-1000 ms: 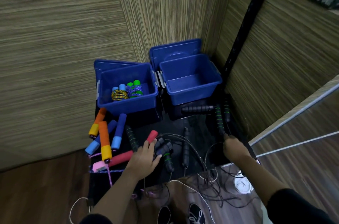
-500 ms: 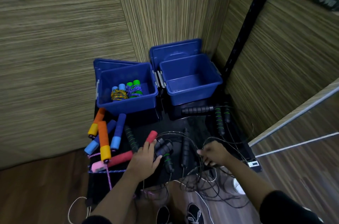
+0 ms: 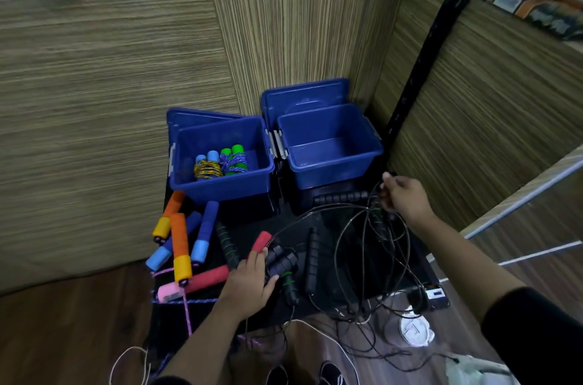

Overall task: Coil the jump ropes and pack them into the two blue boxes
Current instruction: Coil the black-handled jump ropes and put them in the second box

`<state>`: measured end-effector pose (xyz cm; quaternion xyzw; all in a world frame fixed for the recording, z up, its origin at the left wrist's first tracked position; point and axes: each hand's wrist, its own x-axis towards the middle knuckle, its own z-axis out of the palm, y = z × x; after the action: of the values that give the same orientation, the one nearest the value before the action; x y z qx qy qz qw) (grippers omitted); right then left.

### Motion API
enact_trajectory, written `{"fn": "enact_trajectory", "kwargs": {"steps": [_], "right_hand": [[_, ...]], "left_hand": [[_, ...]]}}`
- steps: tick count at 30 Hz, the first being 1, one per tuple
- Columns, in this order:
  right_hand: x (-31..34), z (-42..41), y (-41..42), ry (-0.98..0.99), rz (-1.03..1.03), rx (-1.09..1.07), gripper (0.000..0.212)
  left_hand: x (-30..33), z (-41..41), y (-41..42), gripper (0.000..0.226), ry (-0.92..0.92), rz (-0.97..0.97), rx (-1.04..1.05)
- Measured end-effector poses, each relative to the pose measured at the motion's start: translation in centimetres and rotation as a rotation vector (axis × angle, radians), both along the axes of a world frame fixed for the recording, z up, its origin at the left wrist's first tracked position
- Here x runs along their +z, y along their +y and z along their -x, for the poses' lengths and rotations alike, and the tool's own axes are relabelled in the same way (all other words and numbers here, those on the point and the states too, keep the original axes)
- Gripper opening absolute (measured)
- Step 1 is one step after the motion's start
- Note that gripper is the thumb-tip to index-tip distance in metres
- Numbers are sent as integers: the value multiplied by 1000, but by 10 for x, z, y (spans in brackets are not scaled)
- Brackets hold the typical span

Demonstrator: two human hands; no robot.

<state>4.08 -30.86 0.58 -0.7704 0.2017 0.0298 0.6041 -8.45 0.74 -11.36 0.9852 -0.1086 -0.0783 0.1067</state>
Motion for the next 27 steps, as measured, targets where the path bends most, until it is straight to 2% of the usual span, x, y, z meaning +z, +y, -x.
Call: {"fn": "enact_trajectory", "kwargs": {"steps": [3,7,10,15,17,20,23,25,27], "right_hand": [[22,-5,4,-91,-109,-86,38],[50,-16,8,-194,-73,-70,37],[71,-25,5,-236,-128,-117,36],[102,-47,-13,-444,-245,-168,12],[100,-51,-16,-466,-301,-165,6],[70,-49,-13,-268,-272,-78,17],[36,-36,-5,-10,-297,16,16],[8,-31,-3,142,-218,-23,22],[-17,-27,-1,238,-119,-83,18]], "left_hand": [[-2,0,0,70,13,-15,-11],[-5,0,1,68,10,-6,-14],[-2,0,0,73,9,6,2],[0,0,-1,73,11,-4,8],[-1,0,-1,73,22,0,9],[-2,0,1,72,32,0,8],[-2,1,2,72,30,13,12],[-1,1,1,74,38,28,23],[1,0,0,77,42,24,27]]}}
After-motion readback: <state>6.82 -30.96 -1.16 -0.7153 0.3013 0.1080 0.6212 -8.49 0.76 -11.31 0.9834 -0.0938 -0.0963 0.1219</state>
